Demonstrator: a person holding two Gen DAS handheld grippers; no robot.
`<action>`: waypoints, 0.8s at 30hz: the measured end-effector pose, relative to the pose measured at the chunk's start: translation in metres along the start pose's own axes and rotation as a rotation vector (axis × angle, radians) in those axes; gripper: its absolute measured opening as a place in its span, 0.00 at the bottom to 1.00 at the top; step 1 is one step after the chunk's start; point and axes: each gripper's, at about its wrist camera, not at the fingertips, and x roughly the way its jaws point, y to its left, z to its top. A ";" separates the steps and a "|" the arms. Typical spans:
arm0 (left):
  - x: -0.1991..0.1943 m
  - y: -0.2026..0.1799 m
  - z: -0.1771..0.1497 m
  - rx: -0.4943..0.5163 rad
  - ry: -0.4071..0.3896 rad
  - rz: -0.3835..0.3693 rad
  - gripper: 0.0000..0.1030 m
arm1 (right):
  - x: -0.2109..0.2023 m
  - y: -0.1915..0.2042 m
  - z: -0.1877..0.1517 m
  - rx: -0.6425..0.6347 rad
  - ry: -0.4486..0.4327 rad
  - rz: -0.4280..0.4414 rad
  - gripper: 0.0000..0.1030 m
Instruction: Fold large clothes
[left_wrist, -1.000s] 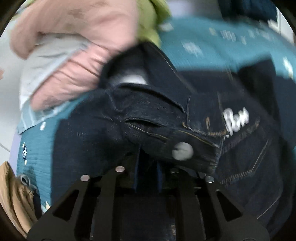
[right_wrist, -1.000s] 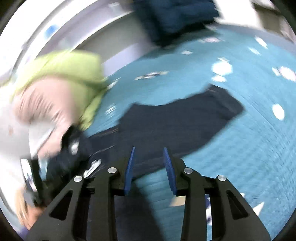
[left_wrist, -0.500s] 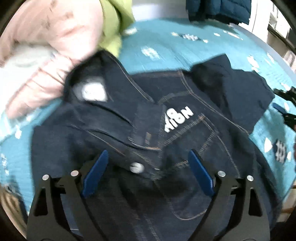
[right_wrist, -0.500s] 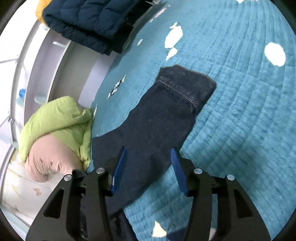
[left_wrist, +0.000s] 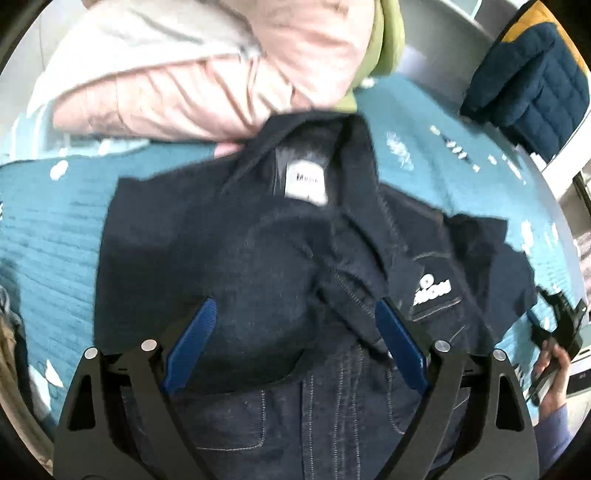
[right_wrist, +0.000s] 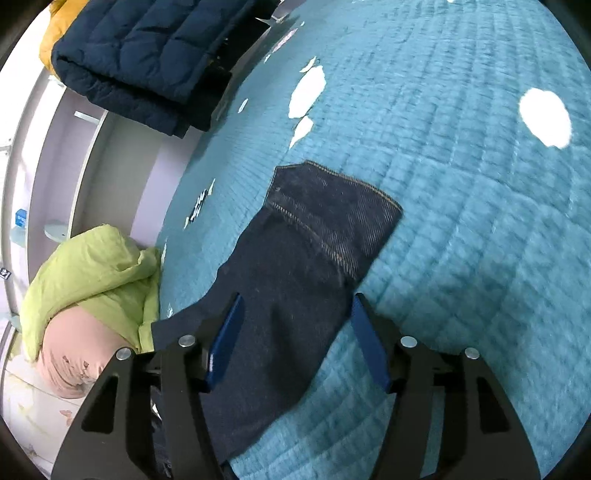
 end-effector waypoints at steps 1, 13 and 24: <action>0.002 -0.006 -0.004 0.017 0.007 -0.002 0.85 | 0.001 -0.001 0.001 -0.005 0.002 -0.001 0.56; 0.049 -0.084 -0.038 0.076 0.179 -0.163 0.76 | 0.003 0.001 -0.002 -0.055 0.018 0.000 0.55; 0.022 -0.139 -0.020 0.148 0.049 -0.243 0.03 | 0.001 -0.009 -0.001 -0.079 0.021 -0.010 0.29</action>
